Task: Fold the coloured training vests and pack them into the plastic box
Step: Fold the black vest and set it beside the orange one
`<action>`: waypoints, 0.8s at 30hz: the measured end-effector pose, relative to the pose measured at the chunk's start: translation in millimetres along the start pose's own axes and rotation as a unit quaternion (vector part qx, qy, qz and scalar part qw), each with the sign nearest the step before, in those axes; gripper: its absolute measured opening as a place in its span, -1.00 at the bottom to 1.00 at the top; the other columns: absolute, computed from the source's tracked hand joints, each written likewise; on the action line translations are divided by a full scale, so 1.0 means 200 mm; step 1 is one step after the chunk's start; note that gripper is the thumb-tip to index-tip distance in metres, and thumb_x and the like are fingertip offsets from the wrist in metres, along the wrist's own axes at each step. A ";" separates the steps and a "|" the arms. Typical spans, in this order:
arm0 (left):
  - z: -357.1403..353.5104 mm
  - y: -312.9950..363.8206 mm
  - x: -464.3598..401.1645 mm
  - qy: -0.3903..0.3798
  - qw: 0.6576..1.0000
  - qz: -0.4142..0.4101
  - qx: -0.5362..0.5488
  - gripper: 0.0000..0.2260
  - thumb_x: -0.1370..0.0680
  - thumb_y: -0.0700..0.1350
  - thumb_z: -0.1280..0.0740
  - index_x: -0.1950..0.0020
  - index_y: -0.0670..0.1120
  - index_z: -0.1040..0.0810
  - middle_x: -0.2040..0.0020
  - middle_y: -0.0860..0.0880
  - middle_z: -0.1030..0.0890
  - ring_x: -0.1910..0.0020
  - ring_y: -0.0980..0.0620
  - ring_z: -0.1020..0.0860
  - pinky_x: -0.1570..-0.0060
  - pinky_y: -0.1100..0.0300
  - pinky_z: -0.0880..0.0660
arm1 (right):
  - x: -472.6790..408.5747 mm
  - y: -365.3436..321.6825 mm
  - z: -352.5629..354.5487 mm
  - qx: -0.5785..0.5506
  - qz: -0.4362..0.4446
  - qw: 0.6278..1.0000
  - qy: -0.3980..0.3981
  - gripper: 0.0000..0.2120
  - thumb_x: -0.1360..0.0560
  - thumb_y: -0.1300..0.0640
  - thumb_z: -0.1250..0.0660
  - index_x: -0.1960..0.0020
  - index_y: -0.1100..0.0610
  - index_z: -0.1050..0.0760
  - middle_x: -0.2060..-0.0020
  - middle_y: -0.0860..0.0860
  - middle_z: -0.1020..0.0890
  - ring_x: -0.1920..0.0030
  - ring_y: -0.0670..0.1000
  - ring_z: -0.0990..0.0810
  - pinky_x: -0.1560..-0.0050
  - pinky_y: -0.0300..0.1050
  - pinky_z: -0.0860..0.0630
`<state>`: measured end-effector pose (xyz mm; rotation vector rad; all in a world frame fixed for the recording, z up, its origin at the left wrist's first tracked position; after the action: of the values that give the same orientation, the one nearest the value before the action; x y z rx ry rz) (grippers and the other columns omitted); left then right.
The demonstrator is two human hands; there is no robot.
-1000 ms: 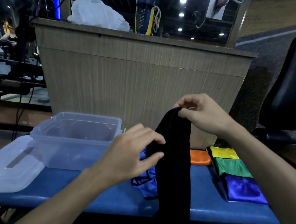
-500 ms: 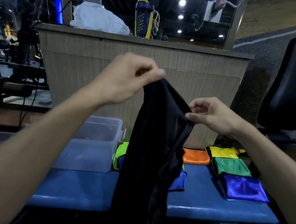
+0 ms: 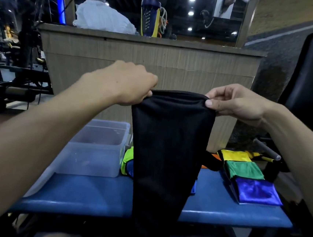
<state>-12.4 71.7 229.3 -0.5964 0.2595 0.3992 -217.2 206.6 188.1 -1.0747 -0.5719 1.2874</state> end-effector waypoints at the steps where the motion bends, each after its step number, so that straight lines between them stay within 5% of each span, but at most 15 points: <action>1: -0.02 0.01 0.00 -0.019 1.000 0.004 -0.020 -0.74 -0.70 0.06 -0.14 -0.28 -0.01 -0.49 -0.14 -0.17 -0.58 -0.02 -0.22 -0.56 0.14 0.04 -0.37 | -0.01 -0.02 -0.01 0.020 0.002 1.000 -0.001 -0.85 -0.47 0.20 -0.44 -0.01 0.23 -0.61 0.13 0.13 -0.69 0.13 -0.01 -0.66 0.03 -0.20 -0.63; 6: 0.04 -0.01 -0.02 0.067 0.997 0.031 0.004 -0.75 -0.70 0.05 -0.17 -0.21 -0.04 -0.55 -0.18 -0.14 -0.52 -0.19 -0.21 -0.46 0.16 -0.03 -0.40 | -0.04 -0.06 0.02 0.162 0.030 0.983 0.082 -0.99 -0.54 0.22 -0.44 0.06 0.16 -0.62 0.21 0.02 -0.66 0.21 -0.13 -0.58 0.15 -0.28 -0.52; 9: 0.09 -0.03 -0.03 0.164 0.975 0.033 0.145 -0.73 -0.68 0.10 -0.18 -0.10 -0.06 -0.54 -0.12 -0.07 -0.45 -0.17 -0.16 -0.43 0.02 -0.11 -0.50 | -0.01 -0.06 0.06 0.214 0.049 0.963 0.159 -0.93 -0.54 0.22 -0.44 0.02 0.24 -0.62 0.22 0.02 -0.62 0.27 -0.14 -0.53 0.24 -0.40 -0.45; 12: 0.15 0.01 -0.04 0.220 0.898 0.021 0.380 -0.86 -0.65 0.05 -0.30 0.01 0.02 -0.56 0.07 0.12 -0.60 0.03 0.10 -0.58 0.00 0.10 -0.51 | 0.04 0.00 0.06 0.140 0.022 0.969 0.203 -0.94 -0.58 0.25 -0.41 0.08 0.17 -0.56 0.32 0.02 -0.56 0.41 -0.09 -0.47 0.43 -0.26 -0.39; 15: 0.23 0.15 -0.02 0.209 0.806 -0.060 0.550 -0.89 -0.62 -0.06 -0.38 -0.09 -0.07 -0.59 0.04 0.04 -0.66 0.12 0.17 -0.63 0.14 0.21 -0.58 | 0.14 0.12 0.06 0.024 -0.029 0.975 0.218 -0.83 -0.60 0.29 -0.36 0.13 0.10 -0.48 0.34 0.02 -0.58 0.49 -0.07 -0.54 0.54 -0.26 -0.35; 19: 0.27 0.41 -0.02 0.137 0.772 -0.154 0.601 -0.88 -0.65 -0.14 -0.33 -0.16 -0.14 -0.57 -0.03 -0.21 -0.62 0.37 0.09 -0.59 0.50 0.10 -0.56 | 0.34 0.23 0.09 -0.066 -0.083 0.977 0.187 -0.82 -0.57 0.30 -0.33 0.16 0.09 -0.48 0.38 0.00 -0.59 0.48 -0.07 -0.57 0.57 -0.29 -0.34; 24: 0.26 0.58 -0.08 0.144 0.709 -0.191 0.664 -0.88 -0.67 -0.18 -0.30 -0.14 -0.19 -0.57 0.05 -0.28 -0.58 0.36 -0.07 -0.56 0.57 0.13 -0.52 | 0.58 0.19 0.23 -0.098 -0.103 0.969 0.201 -0.86 -0.54 0.30 -0.29 0.14 0.11 -0.45 0.40 0.01 -0.54 0.48 -0.07 -0.62 0.61 -0.32 -0.34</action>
<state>-69.9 185.1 219.6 0.7479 0.6221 -0.3452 -246.7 328.9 150.6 -1.3591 -0.4914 0.8136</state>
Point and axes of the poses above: each hand's wrist, its own x-axis away from the middle knuckle, its own z-axis out of the back of the hand, y = z × x, the point moved 6 cm from there along -x, towards the middle knuckle
